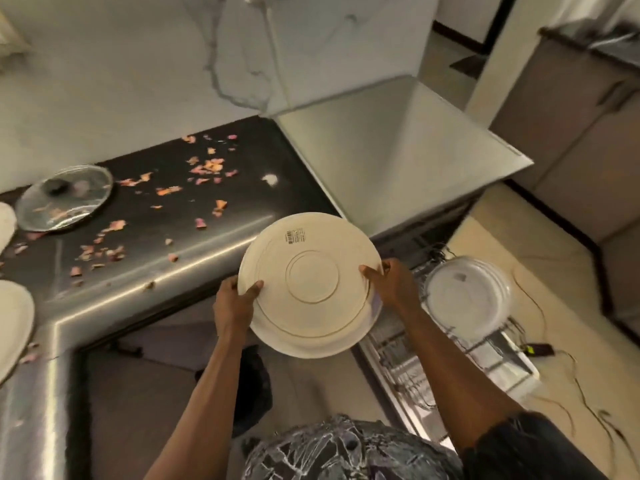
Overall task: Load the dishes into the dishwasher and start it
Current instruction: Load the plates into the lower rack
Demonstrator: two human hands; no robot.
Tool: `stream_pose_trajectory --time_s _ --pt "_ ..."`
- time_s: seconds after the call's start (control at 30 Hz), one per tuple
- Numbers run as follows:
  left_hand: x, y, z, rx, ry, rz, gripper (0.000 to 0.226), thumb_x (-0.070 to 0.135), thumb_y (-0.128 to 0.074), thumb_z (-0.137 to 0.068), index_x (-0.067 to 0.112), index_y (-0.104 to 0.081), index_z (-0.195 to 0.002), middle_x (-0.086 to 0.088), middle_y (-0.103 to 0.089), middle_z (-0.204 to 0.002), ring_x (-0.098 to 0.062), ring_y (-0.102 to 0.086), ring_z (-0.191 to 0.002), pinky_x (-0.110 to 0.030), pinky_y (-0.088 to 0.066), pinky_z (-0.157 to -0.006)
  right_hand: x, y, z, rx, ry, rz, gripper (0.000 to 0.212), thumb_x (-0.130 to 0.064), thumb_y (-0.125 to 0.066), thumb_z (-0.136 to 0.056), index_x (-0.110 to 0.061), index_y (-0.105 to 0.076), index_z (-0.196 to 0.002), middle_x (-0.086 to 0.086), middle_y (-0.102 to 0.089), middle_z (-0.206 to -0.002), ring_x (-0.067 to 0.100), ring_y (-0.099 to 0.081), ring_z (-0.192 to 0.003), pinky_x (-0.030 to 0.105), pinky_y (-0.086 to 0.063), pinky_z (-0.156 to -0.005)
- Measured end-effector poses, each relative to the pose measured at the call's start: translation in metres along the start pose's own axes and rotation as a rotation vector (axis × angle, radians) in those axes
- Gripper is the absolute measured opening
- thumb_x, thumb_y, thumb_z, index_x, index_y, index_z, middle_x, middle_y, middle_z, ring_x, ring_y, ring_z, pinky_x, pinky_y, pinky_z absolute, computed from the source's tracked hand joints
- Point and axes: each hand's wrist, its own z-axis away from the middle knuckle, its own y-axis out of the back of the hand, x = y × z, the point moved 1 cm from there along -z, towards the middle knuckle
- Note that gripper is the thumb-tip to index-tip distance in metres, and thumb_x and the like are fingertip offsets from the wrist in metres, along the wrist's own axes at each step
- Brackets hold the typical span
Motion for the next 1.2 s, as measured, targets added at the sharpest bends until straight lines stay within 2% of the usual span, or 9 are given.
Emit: stream_pose_trajectory --time_s 0.07,0.17,0.23,0.4,0.53,0.7,0.83,1.0,1.2 --pt "0.006 -0.04 0.026 -0.039 -0.003 0.027 0.046 0.035 -0.074 -0.087 0.011 -0.059 -0.123 -0.004 -0.066 -0.113 -0.027 -0.063 -0.102 -0.036 -0.049 -0.074 0.035 0.035 -0.004 0.033 -0.015 0.003 0.044 -0.047 -0.077 -0.085 -0.015 -0.049 -0.073 -0.002 -0.047 -0.064 0.021 -0.05 -0.064 0.032 -0.034 -0.057" --pt "0.014 -0.088 0.054 -0.126 -0.022 -0.01 0.034 0.03 -0.075 -0.088 0.012 -0.057 -0.11 -0.003 -0.065 -0.103 -0.026 -0.063 -0.093 -0.03 -0.047 -0.06 0.077 0.079 0.002 0.099 -0.06 -0.02 0.054 -0.047 -0.077 -0.085 -0.02 -0.035 -0.065 -0.001 -0.035 -0.059 0.013 -0.036 -0.054 0.032 -0.027 -0.053" --pt "0.02 -0.116 0.063 -0.204 -0.039 -0.06 0.034 0.032 -0.076 -0.087 0.014 -0.059 -0.112 -0.002 -0.066 -0.102 -0.026 -0.064 -0.092 -0.033 -0.051 -0.066 0.105 0.102 0.011 0.139 -0.112 -0.055 0.054 -0.047 -0.077 -0.085 -0.018 -0.034 -0.067 0.001 -0.034 -0.06 0.015 -0.036 -0.054 0.033 -0.024 -0.054" --pt "0.04 -0.176 0.068 -0.359 -0.055 -0.177 0.052 0.037 -0.079 -0.083 0.008 -0.058 -0.12 -0.003 -0.068 -0.107 -0.027 -0.067 -0.093 -0.047 -0.058 -0.079 0.17 0.135 0.035 0.195 -0.293 -0.224 0.044 -0.042 -0.08 -0.083 -0.006 -0.057 -0.097 0.007 -0.061 -0.085 0.023 -0.058 -0.08 0.035 -0.044 -0.068" --pt "0.051 -0.233 0.062 -0.492 -0.036 -0.213 0.065 0.04 -0.086 -0.072 0.004 -0.058 -0.118 -0.009 -0.069 -0.108 -0.029 -0.067 -0.094 -0.046 -0.057 -0.079 0.21 0.151 0.046 0.261 -0.39 -0.301 0.043 -0.039 -0.079 -0.084 -0.011 -0.06 -0.109 -0.001 -0.062 -0.093 0.021 -0.06 -0.091 0.031 -0.042 -0.067" --pt "0.06 -0.313 0.049 -0.648 -0.053 -0.271 0.052 0.01 -0.08 -0.083 -0.005 -0.051 -0.123 -0.019 -0.063 -0.116 -0.035 -0.062 -0.102 -0.035 -0.051 -0.075 0.25 0.167 0.042 0.323 -0.514 -0.333 0.058 -0.042 -0.078 -0.085 -0.017 -0.058 -0.133 -0.004 -0.061 -0.117 0.017 -0.058 -0.109 0.031 -0.045 -0.087" --pt "0.065 -0.372 0.029 -0.755 -0.118 -0.433 0.044 0.022 -0.079 -0.084 0.007 -0.055 -0.118 -0.011 -0.065 -0.107 -0.03 -0.062 -0.095 -0.033 -0.047 -0.073 0.278 0.167 0.024 0.392 -0.629 -0.369 0.058 -0.038 -0.078 -0.086 -0.018 -0.057 -0.136 0.003 -0.064 -0.13 0.024 -0.059 -0.12 0.032 -0.046 -0.091" --pt "0.057 -0.465 -0.012 -0.907 -0.129 -0.596 0.042 0.021 -0.077 -0.086 0.019 -0.045 -0.113 -0.006 -0.062 -0.105 -0.033 -0.062 -0.103 -0.044 -0.051 -0.084 0.331 0.143 -0.011 0.424 -0.748 -0.341 0.05 -0.033 -0.075 -0.09 -0.01 -0.056 -0.131 0.009 -0.065 -0.125 0.022 -0.058 -0.104 0.028 -0.038 -0.081" --pt "0.032 -0.57 -0.057 -1.027 -0.343 -0.888 0.056 0.024 -0.081 -0.082 0.002 -0.053 -0.124 -0.006 -0.062 -0.114 -0.025 -0.059 -0.105 -0.039 -0.049 -0.087 0.404 0.087 -0.049 0.421 -0.901 -0.334 0.048 -0.028 -0.076 -0.089 -0.003 -0.057 -0.125 0.014 -0.067 -0.118 0.029 -0.061 -0.1 0.027 -0.037 -0.078"
